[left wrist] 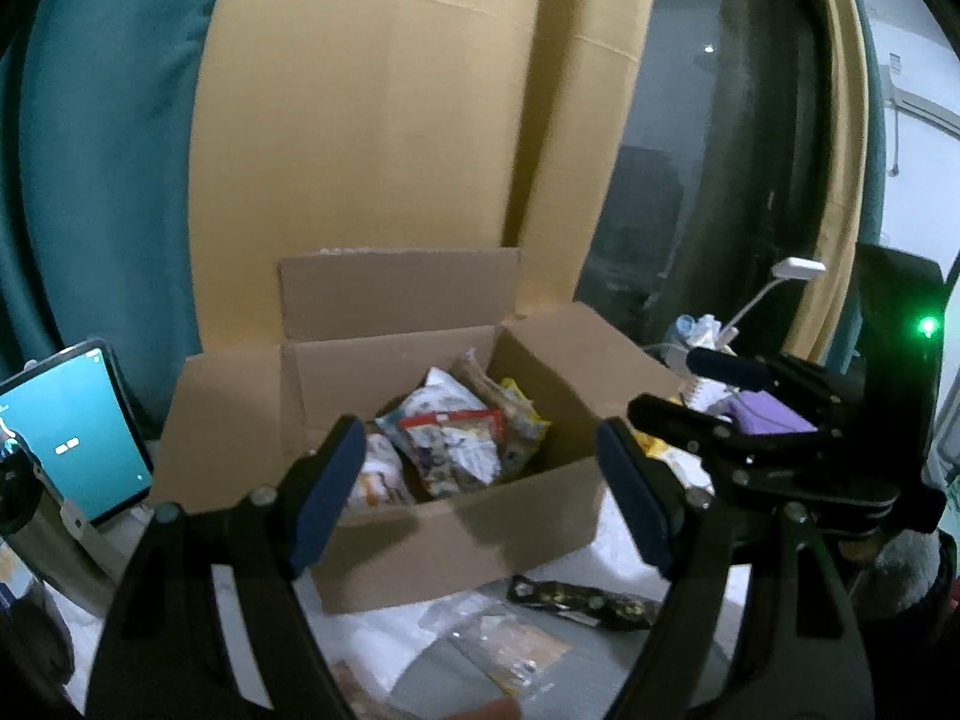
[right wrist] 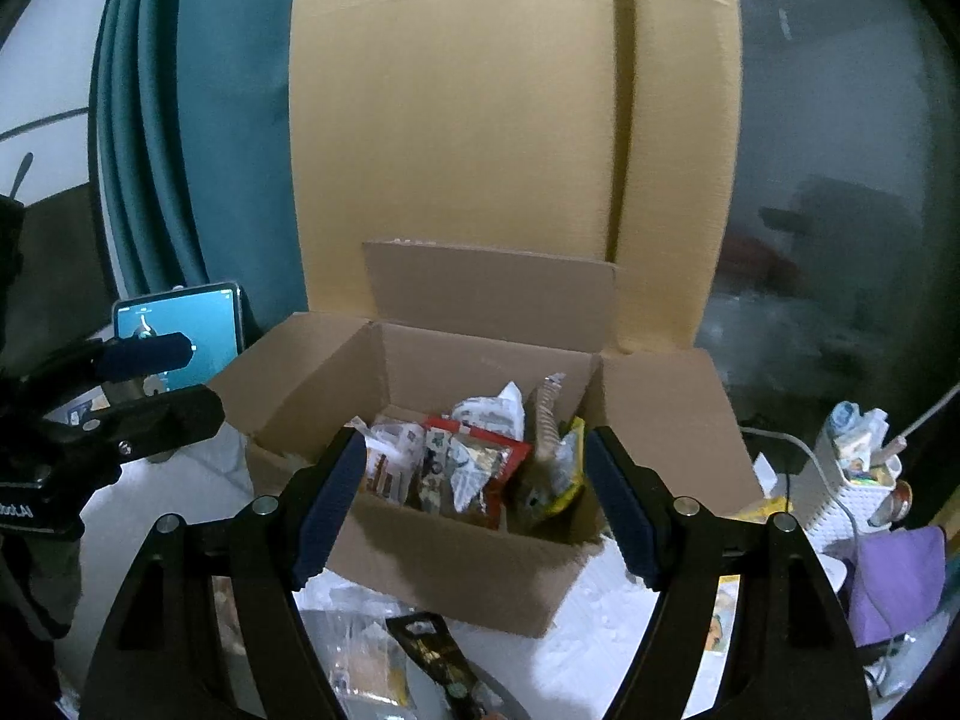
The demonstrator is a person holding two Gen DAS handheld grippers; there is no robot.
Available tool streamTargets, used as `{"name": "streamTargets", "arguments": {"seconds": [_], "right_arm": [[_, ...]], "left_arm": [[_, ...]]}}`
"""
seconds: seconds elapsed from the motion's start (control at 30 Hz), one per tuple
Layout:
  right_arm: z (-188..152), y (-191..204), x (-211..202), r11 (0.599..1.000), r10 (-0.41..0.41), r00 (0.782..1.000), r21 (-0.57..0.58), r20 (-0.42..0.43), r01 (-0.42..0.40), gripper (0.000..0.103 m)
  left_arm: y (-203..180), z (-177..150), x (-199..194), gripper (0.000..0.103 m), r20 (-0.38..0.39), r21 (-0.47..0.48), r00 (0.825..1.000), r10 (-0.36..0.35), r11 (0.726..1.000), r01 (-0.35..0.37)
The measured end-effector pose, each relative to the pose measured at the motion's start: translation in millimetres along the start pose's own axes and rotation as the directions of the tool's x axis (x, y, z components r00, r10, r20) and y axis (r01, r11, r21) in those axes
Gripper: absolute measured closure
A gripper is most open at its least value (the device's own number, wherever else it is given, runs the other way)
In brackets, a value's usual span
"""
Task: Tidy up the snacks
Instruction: 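Withdraw both tools from the box toward the remaining snacks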
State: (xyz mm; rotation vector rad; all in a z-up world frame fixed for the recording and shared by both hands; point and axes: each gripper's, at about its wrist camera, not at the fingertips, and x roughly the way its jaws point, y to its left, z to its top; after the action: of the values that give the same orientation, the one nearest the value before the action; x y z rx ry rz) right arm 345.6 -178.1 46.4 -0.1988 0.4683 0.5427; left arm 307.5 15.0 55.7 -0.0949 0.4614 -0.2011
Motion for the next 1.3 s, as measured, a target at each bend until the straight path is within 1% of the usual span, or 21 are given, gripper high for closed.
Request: {"name": "streamTargets", "arguments": {"seconds": [0.37,0.57,0.77,0.93,1.1,1.23,1.3], "right_arm": [[-27.8,-23.6,-31.2,1.000,-0.020,1.000,0.024,-0.003,0.020,0.025],[-49.6,-33.1,-38.3,0.999,-0.022,0.999,0.032,-0.029,0.022,0.025],[-75.8,-42.2,-34.3,0.999,-0.014,0.998,0.049,-0.069,0.017,0.025],[-98.2,-46.8,-25.3,0.998,0.001,0.994,0.067,-0.107,0.006,0.025],[-116.9,-50.7,-13.8,0.997,0.017,0.990,0.082,-0.143,-0.005,0.025],[-129.9,-49.9,-0.6,0.995,0.038,0.983,0.093,-0.177,-0.022,0.025],[-135.3,-47.8,7.0,0.995,0.050,0.979,0.097,-0.195,-0.031,0.025]], "left_arm": [[-38.2,-22.0,-1.4,0.023,-0.032,0.013,0.999,-0.030,0.999,0.031],[-51.4,-44.5,9.1,0.023,-0.074,-0.004,0.997,-0.037,0.999,0.037],[-58.1,-72.5,25.7,0.023,-0.134,-0.021,0.990,-0.037,0.999,0.034],[-59.9,-96.0,40.8,0.023,-0.192,-0.035,0.981,-0.027,0.999,0.021],[-54.9,-118.0,56.4,0.023,-0.252,-0.057,0.968,-0.011,0.998,-0.003],[-48.9,-135.5,69.0,0.023,-0.299,-0.065,0.954,0.028,0.997,-0.050],[-44.1,-143.7,75.8,0.023,-0.326,-0.074,0.944,0.041,0.995,-0.069]]}}
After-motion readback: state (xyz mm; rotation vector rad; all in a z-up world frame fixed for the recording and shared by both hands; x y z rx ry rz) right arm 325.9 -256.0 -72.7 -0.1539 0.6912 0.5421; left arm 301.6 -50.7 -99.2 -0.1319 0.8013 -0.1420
